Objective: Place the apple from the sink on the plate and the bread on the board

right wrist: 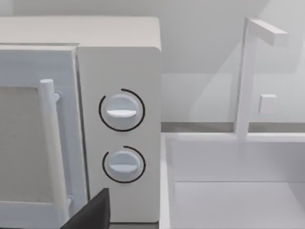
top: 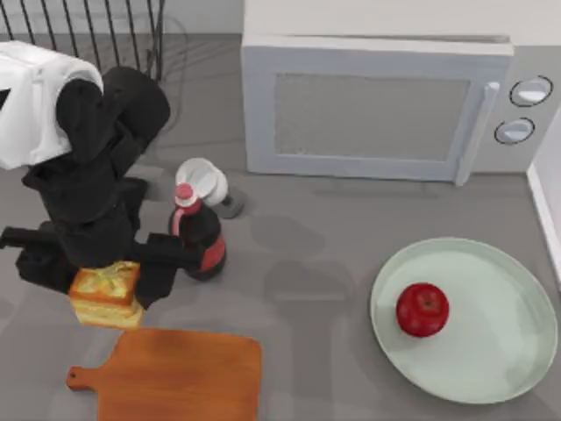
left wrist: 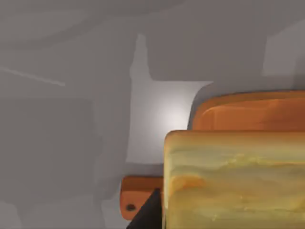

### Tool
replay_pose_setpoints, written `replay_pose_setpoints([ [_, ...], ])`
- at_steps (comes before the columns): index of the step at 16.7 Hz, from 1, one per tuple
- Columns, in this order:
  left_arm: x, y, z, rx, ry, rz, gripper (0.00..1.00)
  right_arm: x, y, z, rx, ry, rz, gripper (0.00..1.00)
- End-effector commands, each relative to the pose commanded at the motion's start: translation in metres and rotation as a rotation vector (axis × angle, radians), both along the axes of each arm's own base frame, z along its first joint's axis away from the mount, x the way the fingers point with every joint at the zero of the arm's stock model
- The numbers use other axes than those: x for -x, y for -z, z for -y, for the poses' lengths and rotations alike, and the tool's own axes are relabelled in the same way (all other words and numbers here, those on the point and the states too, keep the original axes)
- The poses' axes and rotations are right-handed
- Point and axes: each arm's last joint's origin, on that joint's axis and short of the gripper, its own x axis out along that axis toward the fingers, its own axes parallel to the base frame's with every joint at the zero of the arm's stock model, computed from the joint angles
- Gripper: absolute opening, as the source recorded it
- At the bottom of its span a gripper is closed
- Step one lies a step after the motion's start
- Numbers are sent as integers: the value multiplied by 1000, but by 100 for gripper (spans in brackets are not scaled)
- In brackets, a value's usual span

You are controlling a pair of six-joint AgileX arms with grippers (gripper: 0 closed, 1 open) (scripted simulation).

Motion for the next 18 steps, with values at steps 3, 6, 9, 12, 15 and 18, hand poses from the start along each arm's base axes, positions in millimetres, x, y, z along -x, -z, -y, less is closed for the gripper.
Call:
replay_pose_setpoints([
  [3,32,5,21,0,-90,19,0,0,0,0,0,0,0,100],
  [6,55,7,31,10,-133,41,0,0,0,0,0,0,0,100],
  [9,61,7,34,15,-141,48,0,0,0,0,0,0,0,100],
  [12,60,8,33,12,-142,45,0,0,0,0,0,0,0,100],
  [15,59,14,33,13,-142,45,0,0,0,0,0,0,0,100],
  [18,59,23,34,14,-142,46,0,0,0,0,0,0,0,100],
])
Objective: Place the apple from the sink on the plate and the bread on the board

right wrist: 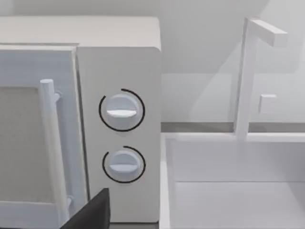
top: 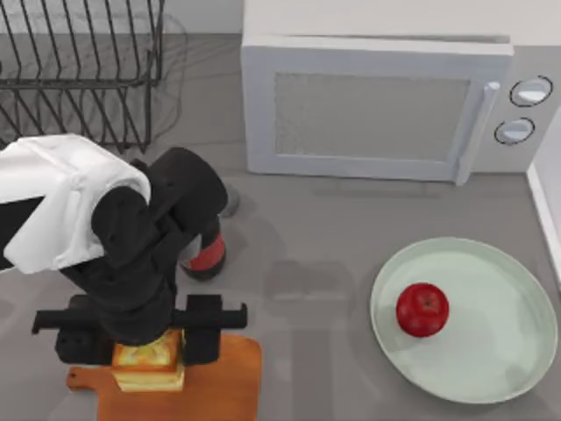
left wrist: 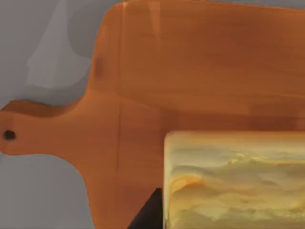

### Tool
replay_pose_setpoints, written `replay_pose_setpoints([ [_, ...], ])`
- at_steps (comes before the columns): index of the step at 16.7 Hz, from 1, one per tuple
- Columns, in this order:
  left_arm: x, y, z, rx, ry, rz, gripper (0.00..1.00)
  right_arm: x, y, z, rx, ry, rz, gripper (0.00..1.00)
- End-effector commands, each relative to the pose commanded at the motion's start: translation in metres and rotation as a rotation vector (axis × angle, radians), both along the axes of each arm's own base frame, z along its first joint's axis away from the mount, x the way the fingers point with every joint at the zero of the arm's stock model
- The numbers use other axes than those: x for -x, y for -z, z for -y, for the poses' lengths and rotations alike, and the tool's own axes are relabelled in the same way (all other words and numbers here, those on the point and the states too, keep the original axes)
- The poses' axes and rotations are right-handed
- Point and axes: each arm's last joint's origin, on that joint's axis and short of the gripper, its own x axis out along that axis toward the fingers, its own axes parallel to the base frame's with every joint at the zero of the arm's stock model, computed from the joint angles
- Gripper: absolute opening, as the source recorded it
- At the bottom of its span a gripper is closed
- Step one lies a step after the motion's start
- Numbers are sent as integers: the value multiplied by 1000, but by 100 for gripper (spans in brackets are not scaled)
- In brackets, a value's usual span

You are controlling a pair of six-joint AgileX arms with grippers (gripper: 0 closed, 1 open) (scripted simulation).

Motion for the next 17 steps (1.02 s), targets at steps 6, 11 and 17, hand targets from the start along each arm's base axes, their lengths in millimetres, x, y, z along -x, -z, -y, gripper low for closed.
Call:
replay_pose_setpoints([
  [6,1,19,0,0,1,0,0,0,0,0,0,0,0,100],
  [11,2,29,0,1,1,2,0,0,0,0,0,0,0,100],
  [17,2,29,0,1,1,2,30,0,0,0,0,0,0,100],
])
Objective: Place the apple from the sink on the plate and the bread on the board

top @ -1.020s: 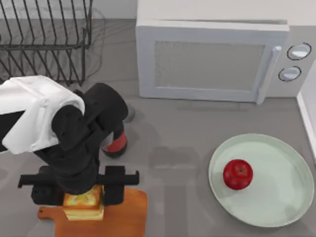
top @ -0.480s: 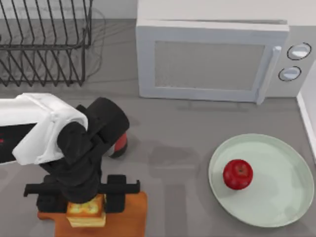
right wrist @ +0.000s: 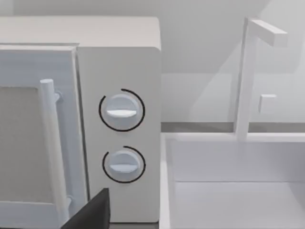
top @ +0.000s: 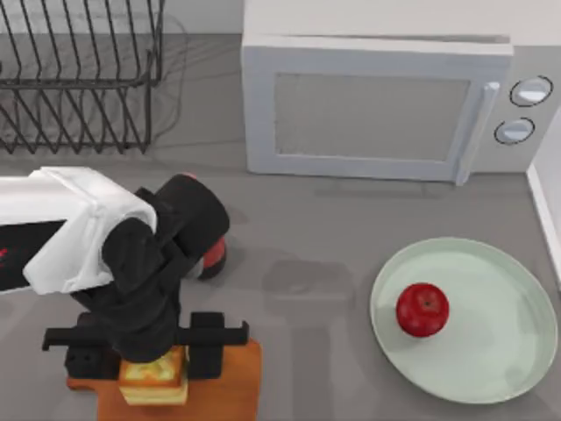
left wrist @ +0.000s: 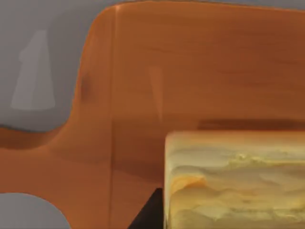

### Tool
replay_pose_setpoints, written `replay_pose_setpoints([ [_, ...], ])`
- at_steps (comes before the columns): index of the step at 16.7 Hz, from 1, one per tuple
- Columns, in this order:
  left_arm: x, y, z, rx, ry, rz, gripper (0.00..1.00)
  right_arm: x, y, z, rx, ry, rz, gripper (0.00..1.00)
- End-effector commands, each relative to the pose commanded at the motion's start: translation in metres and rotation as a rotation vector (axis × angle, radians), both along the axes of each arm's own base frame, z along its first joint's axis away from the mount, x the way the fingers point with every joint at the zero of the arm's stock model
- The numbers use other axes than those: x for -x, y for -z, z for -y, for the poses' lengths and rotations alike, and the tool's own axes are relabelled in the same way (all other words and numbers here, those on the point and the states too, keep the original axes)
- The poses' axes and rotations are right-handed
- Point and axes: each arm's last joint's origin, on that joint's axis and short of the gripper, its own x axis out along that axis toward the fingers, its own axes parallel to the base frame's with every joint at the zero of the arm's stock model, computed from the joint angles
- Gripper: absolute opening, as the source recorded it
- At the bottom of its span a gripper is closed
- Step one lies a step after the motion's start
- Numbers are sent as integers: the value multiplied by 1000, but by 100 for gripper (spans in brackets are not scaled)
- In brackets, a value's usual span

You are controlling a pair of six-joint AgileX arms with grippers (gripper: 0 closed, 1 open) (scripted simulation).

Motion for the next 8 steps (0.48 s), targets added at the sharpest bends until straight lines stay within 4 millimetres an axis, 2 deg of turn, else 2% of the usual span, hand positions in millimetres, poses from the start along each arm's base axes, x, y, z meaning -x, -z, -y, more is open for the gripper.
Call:
replay_pose_setpoints([
  [8,0,0,0,0,0,0,90,0,0,0,0,0,0,100],
])
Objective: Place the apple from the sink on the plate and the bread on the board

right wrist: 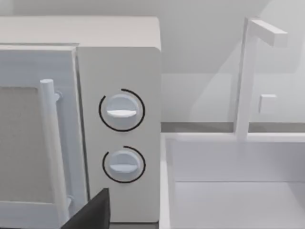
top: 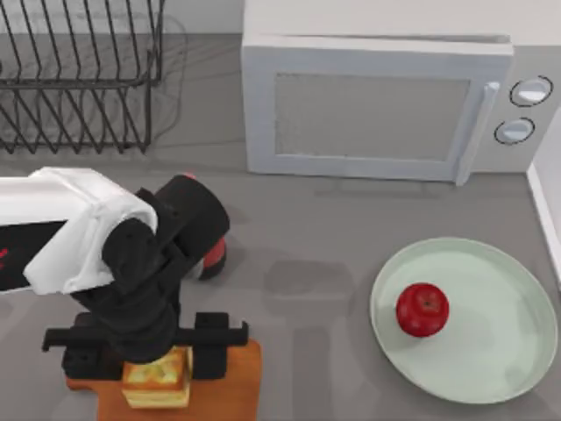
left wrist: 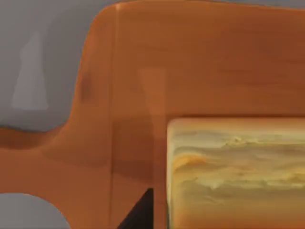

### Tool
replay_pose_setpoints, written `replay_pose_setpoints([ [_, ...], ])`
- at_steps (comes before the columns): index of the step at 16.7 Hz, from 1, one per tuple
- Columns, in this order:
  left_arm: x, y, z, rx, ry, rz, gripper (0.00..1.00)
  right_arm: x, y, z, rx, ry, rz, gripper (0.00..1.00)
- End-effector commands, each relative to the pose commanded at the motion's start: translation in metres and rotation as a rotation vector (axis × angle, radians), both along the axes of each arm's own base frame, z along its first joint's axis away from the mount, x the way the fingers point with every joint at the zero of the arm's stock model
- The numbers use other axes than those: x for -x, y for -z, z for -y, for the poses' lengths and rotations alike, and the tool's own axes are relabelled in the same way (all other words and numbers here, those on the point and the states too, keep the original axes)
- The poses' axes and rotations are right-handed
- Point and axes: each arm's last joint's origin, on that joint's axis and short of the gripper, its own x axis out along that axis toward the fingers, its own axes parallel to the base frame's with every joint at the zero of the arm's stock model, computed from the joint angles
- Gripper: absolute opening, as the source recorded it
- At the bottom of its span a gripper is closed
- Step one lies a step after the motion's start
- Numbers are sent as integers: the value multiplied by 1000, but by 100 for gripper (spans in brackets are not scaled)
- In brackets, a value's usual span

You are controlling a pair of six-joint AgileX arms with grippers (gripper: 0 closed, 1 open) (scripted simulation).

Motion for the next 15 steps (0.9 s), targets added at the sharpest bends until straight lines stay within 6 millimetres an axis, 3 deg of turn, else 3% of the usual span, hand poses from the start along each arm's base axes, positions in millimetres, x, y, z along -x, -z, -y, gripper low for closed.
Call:
replay_pose_setpoints([
  [2,0,0,0,0,0,0,100,0,0,0,0,0,0,100],
  [11,0,0,0,1,0,1,100,0,0,0,0,0,0,100],
  [15,0,-15,-13,66,-4,98,100,0,0,0,0,0,0,100],
])
